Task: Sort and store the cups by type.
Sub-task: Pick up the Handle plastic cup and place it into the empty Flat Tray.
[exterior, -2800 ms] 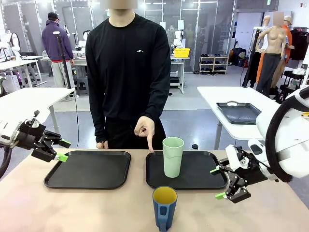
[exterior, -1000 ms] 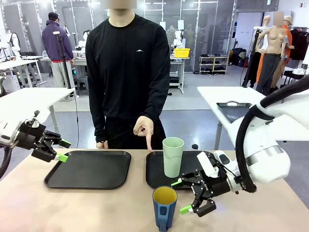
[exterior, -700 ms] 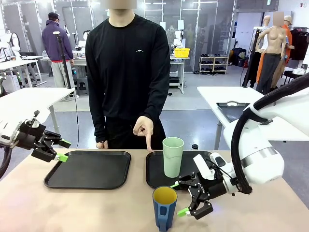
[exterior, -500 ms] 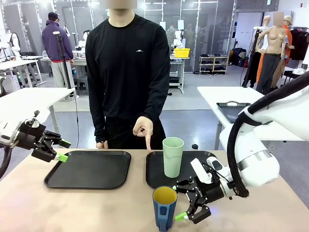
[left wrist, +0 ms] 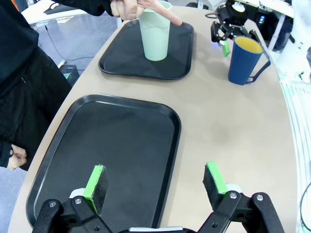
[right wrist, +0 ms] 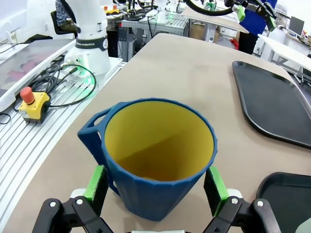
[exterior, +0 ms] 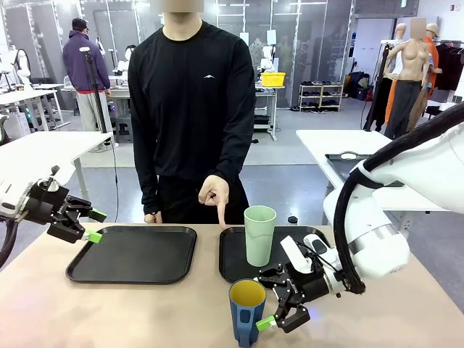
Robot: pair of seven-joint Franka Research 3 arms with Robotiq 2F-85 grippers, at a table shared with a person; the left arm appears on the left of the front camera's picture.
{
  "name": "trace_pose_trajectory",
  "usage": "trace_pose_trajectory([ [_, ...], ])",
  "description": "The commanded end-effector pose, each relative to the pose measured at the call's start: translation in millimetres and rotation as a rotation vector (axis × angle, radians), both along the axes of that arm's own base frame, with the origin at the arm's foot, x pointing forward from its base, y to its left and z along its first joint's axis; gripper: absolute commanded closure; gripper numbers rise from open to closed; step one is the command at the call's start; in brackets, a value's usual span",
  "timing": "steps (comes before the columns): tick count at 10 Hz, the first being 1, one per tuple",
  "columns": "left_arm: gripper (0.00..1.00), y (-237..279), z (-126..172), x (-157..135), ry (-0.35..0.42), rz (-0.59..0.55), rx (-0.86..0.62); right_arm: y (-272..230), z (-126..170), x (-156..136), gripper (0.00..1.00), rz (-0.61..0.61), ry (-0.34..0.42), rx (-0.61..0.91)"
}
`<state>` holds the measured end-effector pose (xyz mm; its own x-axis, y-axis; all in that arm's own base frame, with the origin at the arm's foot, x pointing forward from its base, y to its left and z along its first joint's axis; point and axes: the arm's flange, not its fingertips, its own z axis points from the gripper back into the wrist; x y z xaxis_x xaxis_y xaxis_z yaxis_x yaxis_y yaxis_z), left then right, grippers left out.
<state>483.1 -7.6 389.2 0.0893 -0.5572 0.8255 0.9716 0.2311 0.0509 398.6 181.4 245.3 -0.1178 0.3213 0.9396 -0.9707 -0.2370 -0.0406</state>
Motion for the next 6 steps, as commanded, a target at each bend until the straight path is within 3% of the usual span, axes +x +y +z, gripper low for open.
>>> trace_pose_trajectory([
  [1, 0.0, -1, -1, 0, -0.014, -0.008, -0.024, 6, -24, -3, 0.0, 0.003, -0.016, 0.041],
  [6, 0.0, -1, -1, 0, -0.014, -0.008, -0.024, 18, -28, -1, 0.0, 0.028, 0.0, 0.068],
])
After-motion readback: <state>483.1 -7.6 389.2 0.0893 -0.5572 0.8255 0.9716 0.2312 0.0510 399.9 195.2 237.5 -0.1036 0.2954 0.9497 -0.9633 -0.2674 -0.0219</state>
